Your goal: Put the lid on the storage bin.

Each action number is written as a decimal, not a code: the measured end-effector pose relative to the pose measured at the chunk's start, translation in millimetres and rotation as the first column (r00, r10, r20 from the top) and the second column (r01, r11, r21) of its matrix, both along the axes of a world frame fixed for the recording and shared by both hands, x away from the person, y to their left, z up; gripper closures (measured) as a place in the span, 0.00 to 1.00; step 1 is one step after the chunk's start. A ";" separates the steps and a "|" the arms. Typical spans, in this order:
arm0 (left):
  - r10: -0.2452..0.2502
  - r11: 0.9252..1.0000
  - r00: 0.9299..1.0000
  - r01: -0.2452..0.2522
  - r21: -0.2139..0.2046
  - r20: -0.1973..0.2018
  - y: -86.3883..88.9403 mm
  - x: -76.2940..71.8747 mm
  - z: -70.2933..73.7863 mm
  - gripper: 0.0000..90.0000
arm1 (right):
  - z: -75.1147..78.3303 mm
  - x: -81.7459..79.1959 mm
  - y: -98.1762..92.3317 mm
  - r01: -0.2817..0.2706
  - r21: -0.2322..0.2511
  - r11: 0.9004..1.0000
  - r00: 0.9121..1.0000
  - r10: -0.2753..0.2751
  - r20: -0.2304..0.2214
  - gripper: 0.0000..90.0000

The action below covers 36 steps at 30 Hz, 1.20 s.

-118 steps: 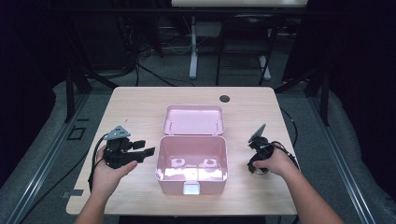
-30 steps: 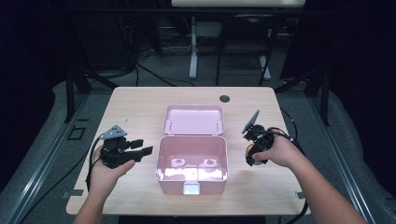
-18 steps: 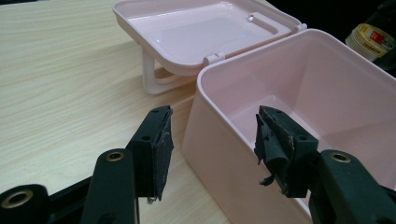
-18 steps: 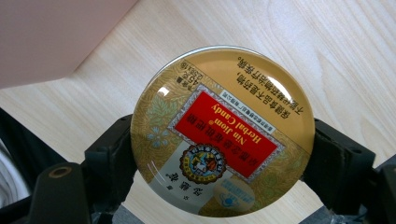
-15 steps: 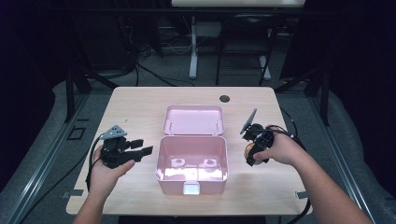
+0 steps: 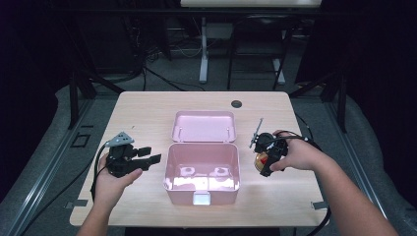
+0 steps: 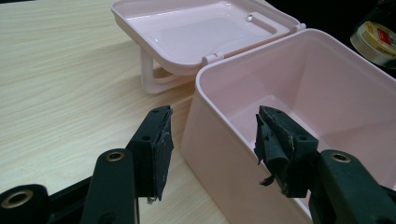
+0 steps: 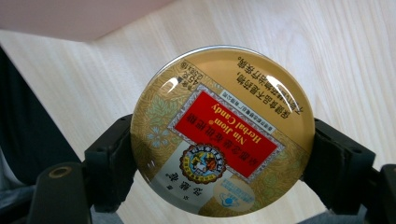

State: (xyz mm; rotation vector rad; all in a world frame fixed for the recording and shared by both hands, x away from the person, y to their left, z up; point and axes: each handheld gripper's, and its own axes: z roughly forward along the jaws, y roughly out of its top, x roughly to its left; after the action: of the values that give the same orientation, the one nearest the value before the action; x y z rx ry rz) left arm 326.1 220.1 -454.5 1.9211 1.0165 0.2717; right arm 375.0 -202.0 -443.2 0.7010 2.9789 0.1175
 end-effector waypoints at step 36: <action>0.004 1.000 1.000 -0.004 -0.009 -0.002 0.4 0.6 -0.9 0.51 | 34.6 -10.8 60.1 -0.253 0.020 0.967 0.967 0.254 -0.016 0.22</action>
State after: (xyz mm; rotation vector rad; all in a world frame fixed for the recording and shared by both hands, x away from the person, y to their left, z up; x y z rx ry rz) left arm 326.8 220.5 -455.5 1.9118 1.0208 0.2674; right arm 364.2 -141.9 -408.6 0.3195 3.0747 0.1535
